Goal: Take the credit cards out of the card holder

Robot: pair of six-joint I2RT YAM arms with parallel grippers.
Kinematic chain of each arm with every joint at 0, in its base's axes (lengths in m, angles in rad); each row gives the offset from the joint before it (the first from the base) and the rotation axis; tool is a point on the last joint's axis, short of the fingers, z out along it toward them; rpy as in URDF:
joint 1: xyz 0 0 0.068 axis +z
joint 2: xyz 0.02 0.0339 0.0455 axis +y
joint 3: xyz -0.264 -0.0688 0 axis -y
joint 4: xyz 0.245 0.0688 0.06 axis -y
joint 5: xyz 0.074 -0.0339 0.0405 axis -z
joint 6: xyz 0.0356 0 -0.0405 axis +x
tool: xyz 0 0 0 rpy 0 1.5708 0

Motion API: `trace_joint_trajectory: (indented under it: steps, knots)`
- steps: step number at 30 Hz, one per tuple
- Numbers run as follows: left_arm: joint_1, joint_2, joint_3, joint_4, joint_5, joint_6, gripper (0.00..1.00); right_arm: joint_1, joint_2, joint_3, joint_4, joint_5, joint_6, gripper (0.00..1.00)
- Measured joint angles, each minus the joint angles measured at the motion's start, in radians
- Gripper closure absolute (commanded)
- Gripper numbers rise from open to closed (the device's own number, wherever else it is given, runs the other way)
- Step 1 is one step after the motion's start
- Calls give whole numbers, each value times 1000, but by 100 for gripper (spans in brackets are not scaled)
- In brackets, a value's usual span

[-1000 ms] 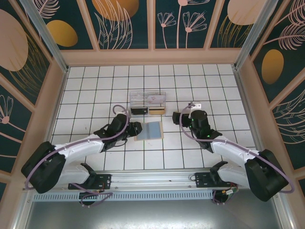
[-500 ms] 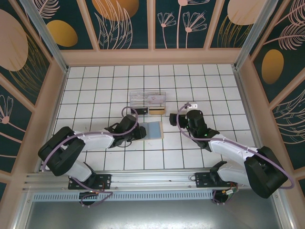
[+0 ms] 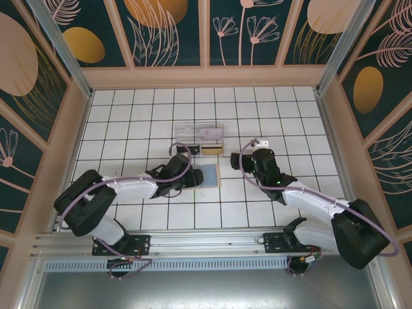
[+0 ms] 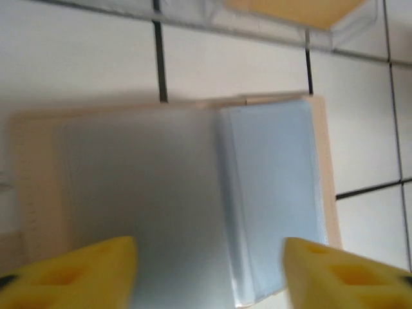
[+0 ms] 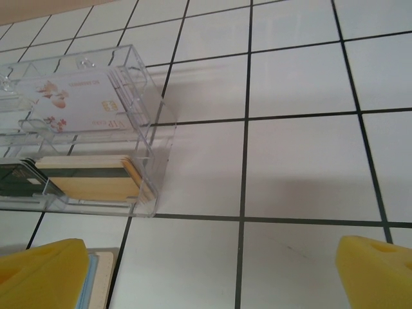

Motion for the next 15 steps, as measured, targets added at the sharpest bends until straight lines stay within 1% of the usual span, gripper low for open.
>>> trace_joint_trajectory:
  steps: [2, 3, 9, 12, 15]
  knots:
    - [0, -59, 0, -34, -58, 3, 4, 0, -16, 0, -3, 21, 0, 1]
    - [0, -85, 0, -49, -89, 4, 1, 0, -24, 0, -6, 32, -2, 1]
    - [1, -227, 23, -188, -386, 10, 1, -5, -101, 0, -35, 139, -25, 1]
    - [15, -283, 25, -219, -525, 37, 1, -27, -142, 0, -30, 190, -58, 1]
    - [53, -328, 16, -214, -665, 84, 1, -55, -165, -1, -8, 235, -95, 1]
